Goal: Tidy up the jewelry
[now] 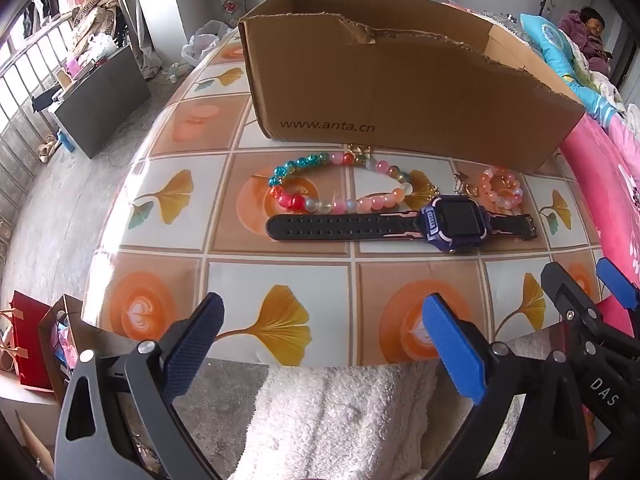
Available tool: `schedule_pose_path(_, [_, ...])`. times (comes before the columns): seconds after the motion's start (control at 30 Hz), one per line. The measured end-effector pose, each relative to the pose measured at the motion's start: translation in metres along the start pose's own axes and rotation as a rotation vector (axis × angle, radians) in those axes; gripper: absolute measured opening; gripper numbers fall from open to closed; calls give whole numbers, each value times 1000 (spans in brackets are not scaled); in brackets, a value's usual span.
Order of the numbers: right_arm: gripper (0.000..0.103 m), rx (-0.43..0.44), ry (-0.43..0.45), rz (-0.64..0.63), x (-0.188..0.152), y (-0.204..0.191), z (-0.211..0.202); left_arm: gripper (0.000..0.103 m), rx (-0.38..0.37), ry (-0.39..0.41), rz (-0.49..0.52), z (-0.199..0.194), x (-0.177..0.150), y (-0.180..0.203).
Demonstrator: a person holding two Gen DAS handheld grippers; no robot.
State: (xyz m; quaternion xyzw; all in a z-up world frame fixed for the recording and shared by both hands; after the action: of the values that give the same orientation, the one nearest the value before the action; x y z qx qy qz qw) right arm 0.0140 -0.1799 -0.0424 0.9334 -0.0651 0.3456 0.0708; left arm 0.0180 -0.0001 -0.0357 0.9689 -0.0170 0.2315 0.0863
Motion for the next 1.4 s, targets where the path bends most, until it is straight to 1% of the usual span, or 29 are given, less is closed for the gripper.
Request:
schedule_pose_path(0.33, [96,3,4,1,-1,-1,0,97,4,0,-1,0,0,0])
schedule_pose_path(0.53, [96,3,3,1,-1,0,0,97,20,-5,6,2,-1,-2])
schedule_pose_path(0.8, [96,3,3,2,0,-1,-1,97,35,14,18,-1,-1,1])
schedule_pose_path(1.4, [96,3,4,4,0,1,0,97,44,36,38,-7,-1,6])
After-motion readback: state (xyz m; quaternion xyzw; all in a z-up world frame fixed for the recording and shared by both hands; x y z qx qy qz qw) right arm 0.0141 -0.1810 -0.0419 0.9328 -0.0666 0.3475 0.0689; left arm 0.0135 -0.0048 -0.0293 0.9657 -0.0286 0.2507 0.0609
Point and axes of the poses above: each gripper's, at about its wrist camera, not at the fingertips, and z roughly the way its jaws point, y to its right, x to its top, the point moved 4 cm from there along z, roughly the way its jaws point, and after that the axes turned 10 degrees about -x, right-handed, at the moved point
